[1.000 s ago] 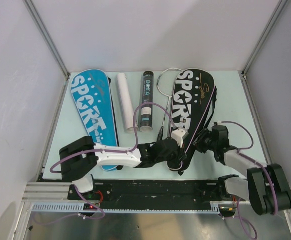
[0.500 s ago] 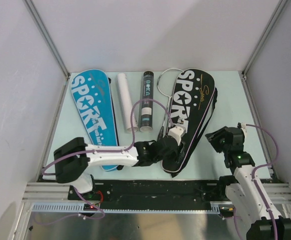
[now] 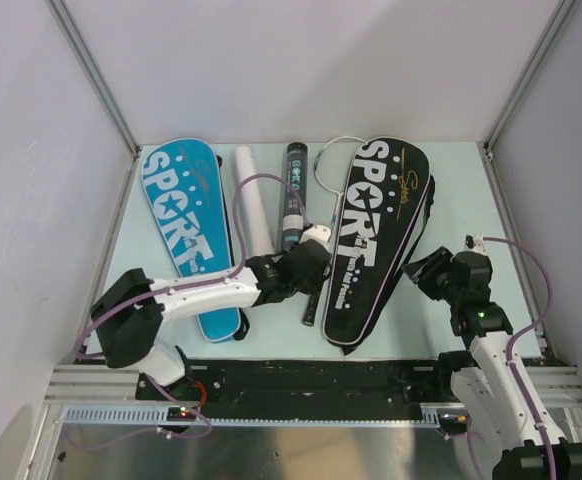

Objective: Pack up the badminton gear
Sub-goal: Pick up the racket from the center of the board.

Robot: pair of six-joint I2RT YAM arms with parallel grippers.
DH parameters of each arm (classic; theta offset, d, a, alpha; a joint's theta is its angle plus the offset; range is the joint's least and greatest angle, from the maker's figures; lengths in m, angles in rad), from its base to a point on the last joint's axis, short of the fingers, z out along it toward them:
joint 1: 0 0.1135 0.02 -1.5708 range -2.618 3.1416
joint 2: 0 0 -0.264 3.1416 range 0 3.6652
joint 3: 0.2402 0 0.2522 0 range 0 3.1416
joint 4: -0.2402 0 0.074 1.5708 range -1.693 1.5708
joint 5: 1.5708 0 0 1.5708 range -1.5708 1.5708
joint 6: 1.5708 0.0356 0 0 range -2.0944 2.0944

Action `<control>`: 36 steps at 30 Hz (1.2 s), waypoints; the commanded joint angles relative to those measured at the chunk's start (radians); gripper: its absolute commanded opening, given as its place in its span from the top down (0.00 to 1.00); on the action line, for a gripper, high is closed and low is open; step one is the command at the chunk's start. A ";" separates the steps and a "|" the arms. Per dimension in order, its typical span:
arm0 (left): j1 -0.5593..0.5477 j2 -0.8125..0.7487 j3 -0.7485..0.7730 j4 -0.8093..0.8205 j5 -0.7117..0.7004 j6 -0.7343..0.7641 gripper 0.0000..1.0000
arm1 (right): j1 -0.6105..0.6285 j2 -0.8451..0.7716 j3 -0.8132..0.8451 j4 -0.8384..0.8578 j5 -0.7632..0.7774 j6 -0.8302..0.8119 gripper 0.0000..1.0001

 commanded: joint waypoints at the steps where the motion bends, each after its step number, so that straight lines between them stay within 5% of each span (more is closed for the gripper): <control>1: 0.004 0.081 -0.004 -0.022 0.032 0.015 0.51 | 0.000 -0.004 0.044 0.065 -0.064 -0.054 0.55; 20: -0.006 0.265 -0.005 0.018 0.114 -0.055 0.59 | 0.143 0.126 0.103 0.081 -0.028 -0.075 0.51; 29: -0.006 0.195 -0.051 0.037 0.142 -0.114 0.97 | 0.336 0.239 0.105 0.191 0.009 -0.027 0.47; 36: -0.006 0.055 -0.105 0.040 0.097 -0.199 1.00 | 0.404 0.368 0.105 0.401 -0.016 0.037 0.41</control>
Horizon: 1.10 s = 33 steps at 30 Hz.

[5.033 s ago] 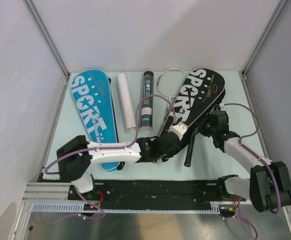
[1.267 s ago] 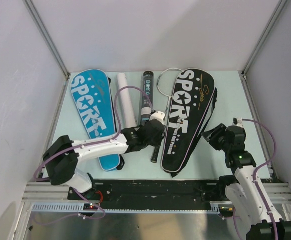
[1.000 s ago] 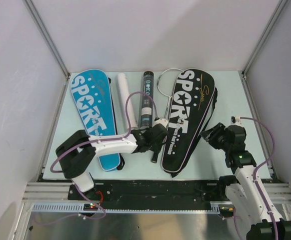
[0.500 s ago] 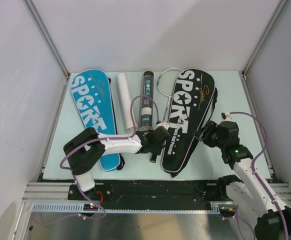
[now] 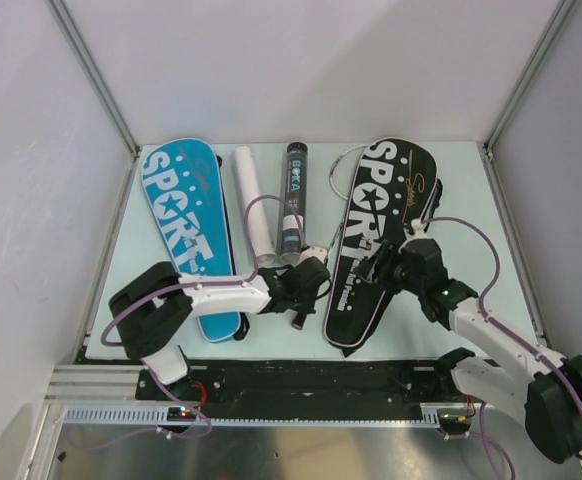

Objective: Pack up the badminton gear
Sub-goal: Pick up the racket from the center of the board.

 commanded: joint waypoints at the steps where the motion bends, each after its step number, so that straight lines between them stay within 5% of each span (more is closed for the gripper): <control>1: -0.003 -0.106 -0.022 0.000 -0.020 -0.097 1.00 | 0.046 0.082 0.043 0.202 -0.006 0.062 0.40; 13: -0.003 -0.215 -0.103 0.082 -0.008 -0.191 1.00 | 0.069 0.409 0.058 0.560 -0.074 0.234 0.35; 33: -0.002 -0.303 -0.199 0.211 0.013 -0.222 1.00 | 0.085 0.815 0.248 0.679 -0.140 0.250 0.47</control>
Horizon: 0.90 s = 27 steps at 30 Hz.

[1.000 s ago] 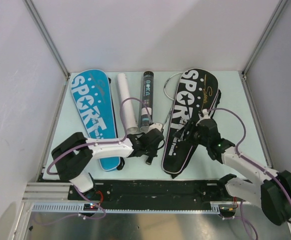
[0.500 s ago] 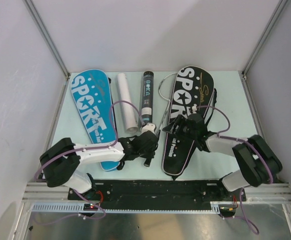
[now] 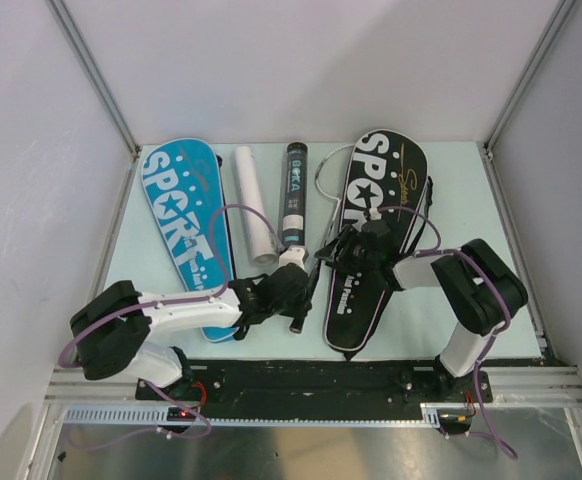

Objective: Pack up the badminton gear
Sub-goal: Pick up the racket from the center of the board.

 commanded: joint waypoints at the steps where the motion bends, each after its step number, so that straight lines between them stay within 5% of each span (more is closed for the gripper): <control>1: 0.000 -0.044 0.000 0.112 -0.005 -0.058 1.00 | 0.012 0.053 0.056 0.092 -0.016 0.021 0.50; 11: -0.009 -0.033 -0.021 0.137 -0.039 -0.038 1.00 | -0.013 0.065 0.071 0.252 -0.133 0.031 0.97; 20: -0.016 -0.011 0.034 0.138 -0.060 0.041 0.67 | -0.052 0.011 0.075 0.270 -0.161 0.000 1.00; 27: -0.018 -0.024 0.047 0.139 -0.092 0.056 0.55 | -0.060 -0.016 0.111 0.230 -0.181 -0.044 1.00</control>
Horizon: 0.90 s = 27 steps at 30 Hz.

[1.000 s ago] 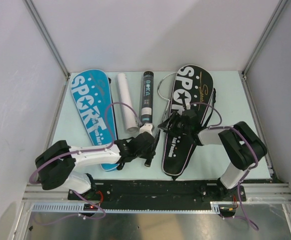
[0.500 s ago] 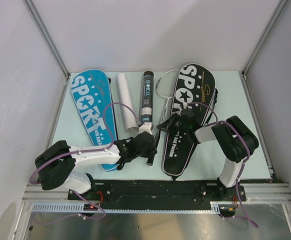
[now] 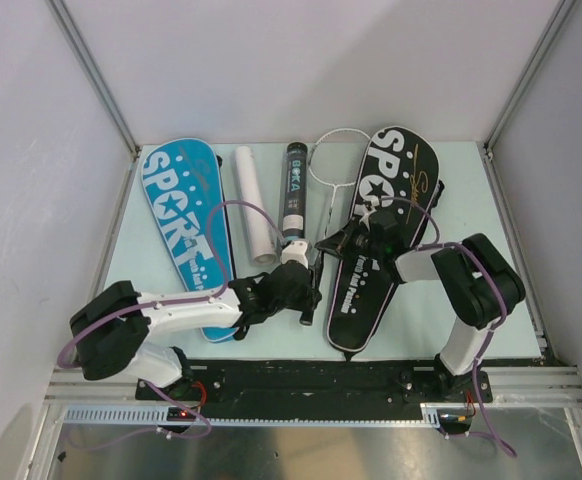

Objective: Pack up the badminton gear
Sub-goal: Pick up the racket from the center of the board.

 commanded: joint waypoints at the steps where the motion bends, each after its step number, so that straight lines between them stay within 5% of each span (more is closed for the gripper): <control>1: -0.007 -0.026 0.043 0.031 -0.062 0.046 0.53 | -0.002 -0.076 0.072 0.094 -0.029 -0.077 1.00; 17: -0.012 -0.134 0.143 -0.095 -0.049 0.209 0.26 | -0.031 -0.177 0.110 0.011 0.002 -0.100 1.00; 27: -0.012 -0.220 0.149 -0.145 -0.031 0.268 0.25 | -0.115 -0.457 0.088 -0.446 0.188 -0.200 1.00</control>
